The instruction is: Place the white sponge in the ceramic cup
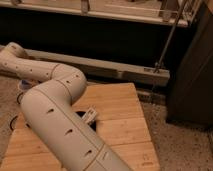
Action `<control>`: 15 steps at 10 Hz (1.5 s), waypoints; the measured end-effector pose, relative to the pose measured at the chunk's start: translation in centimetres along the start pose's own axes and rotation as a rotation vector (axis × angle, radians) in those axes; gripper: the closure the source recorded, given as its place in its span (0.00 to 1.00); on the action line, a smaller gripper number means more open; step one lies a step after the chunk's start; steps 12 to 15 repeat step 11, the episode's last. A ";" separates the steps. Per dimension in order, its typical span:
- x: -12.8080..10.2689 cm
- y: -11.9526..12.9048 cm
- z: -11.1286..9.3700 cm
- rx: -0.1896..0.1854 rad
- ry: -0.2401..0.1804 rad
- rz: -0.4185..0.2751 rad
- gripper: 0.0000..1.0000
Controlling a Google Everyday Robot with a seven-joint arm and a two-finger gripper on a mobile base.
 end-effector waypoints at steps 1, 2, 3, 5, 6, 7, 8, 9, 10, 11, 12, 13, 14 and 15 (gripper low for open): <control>0.0 0.1 0.0 -0.002 -0.005 0.003 1.00; 0.1 0.1 0.0 0.004 -0.006 0.011 1.00; 0.1 0.0 -0.1 0.024 -0.001 0.032 1.00; 0.7 -0.4 -0.5 0.085 0.042 0.086 1.00; 1.5 -0.5 -1.0 0.122 0.098 0.124 1.00; 2.6 -0.4 -1.6 0.156 0.173 0.161 1.00; 4.1 -0.4 -2.5 0.196 0.267 0.196 1.00; 5.3 -0.4 -3.4 0.239 0.366 0.230 1.00; 5.9 -0.6 -3.8 0.275 0.435 0.245 1.00; 6.1 -0.8 -3.9 0.306 0.489 0.258 1.00; 6.1 -0.8 -3.9 0.306 0.489 0.258 1.00; 6.1 -0.8 -3.9 0.306 0.489 0.258 1.00; 6.1 -0.8 -3.9 0.306 0.489 0.258 1.00; 6.1 -0.8 -3.9 0.306 0.489 0.258 1.00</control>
